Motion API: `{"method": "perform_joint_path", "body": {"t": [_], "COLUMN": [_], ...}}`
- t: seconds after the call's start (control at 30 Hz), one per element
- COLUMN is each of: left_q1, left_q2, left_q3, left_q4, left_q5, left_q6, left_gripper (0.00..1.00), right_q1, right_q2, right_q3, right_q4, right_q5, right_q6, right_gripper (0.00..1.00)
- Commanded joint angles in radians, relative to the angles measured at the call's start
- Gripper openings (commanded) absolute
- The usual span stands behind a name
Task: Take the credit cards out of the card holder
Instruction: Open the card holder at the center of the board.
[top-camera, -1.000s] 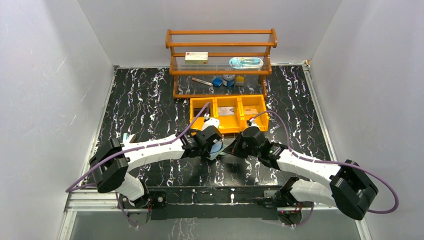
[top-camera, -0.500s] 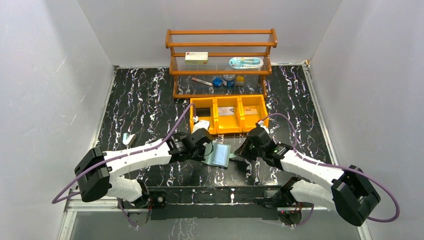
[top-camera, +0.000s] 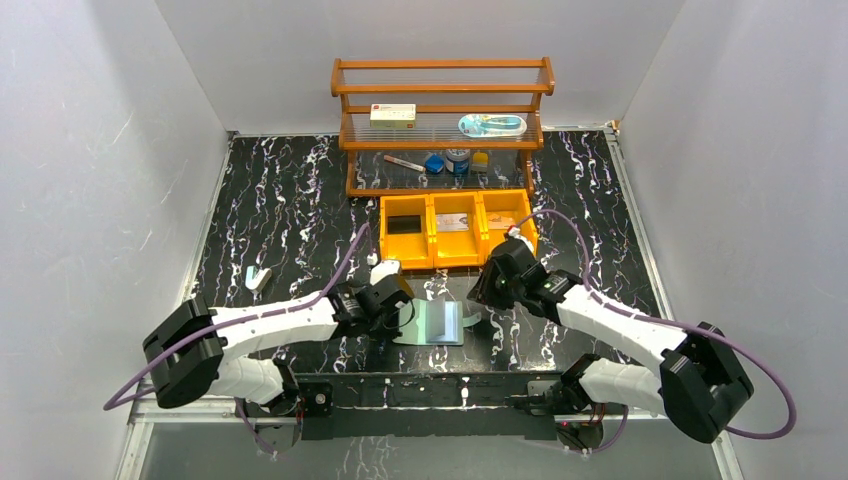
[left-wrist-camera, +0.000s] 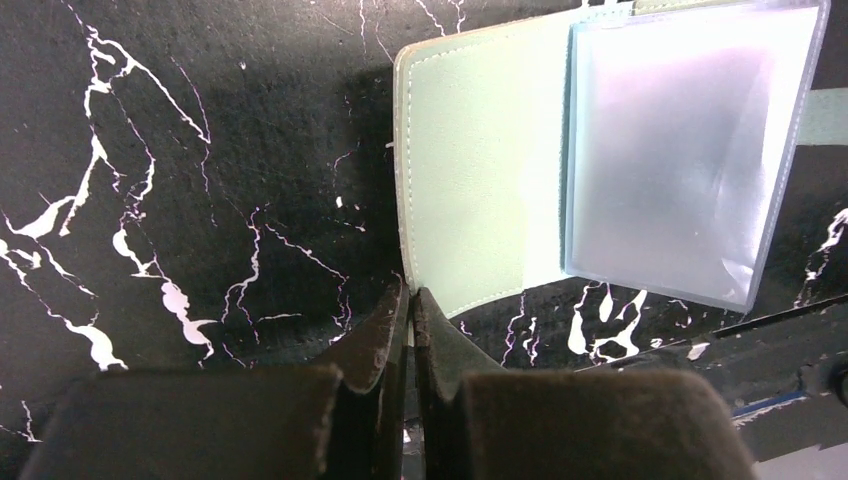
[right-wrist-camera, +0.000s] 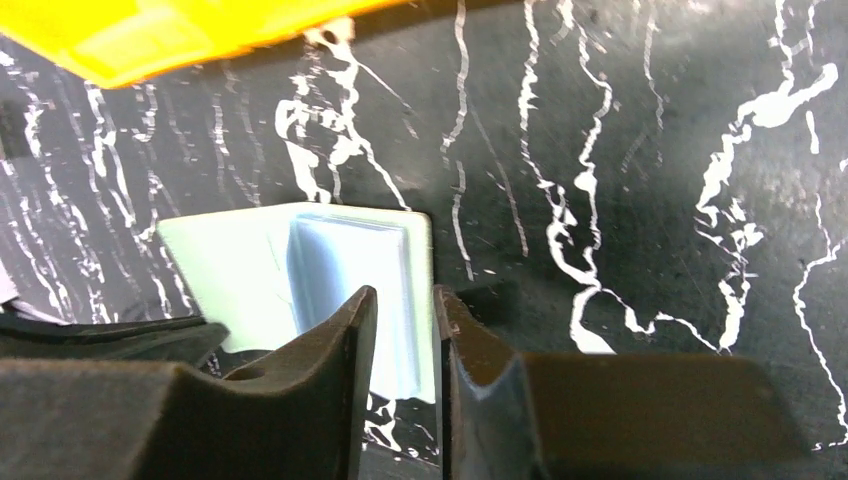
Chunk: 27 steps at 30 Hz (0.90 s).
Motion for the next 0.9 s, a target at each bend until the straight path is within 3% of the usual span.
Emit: {"method": "perform_joint_path", "body": {"t": [0.0,0.17,0.4,0.67,0.87], "left_q1": [0.001,0.001,0.0,0.0,0.002], "left_q2": [-0.057,-0.078,-0.078,-0.079,-0.085], "left_q3": [-0.024,-0.054,-0.068,-0.075,-0.082], "left_q4": [0.032,0.075,0.087,0.099,0.108], "left_q5": [-0.004,0.005,0.012,0.016,0.011], "left_q6": [-0.069,-0.104,-0.105,-0.101,-0.102], "left_gripper": [0.03,0.04,0.04,0.04,0.04], "right_q1": [-0.004,-0.002,0.024,0.068,0.137], "right_q2": [-0.034,-0.044,0.079,0.182,0.283], "right_q3": [0.097,0.083,0.051,0.088,0.152], "right_q4": [-0.047,0.08,0.183,0.25,0.314], "right_q5": [-0.008,-0.162,-0.29,-0.363,-0.403], "right_q6": [-0.072,-0.081,-0.045,-0.046,-0.041], "right_gripper": [0.38,0.49,0.57,0.51,0.53]}}
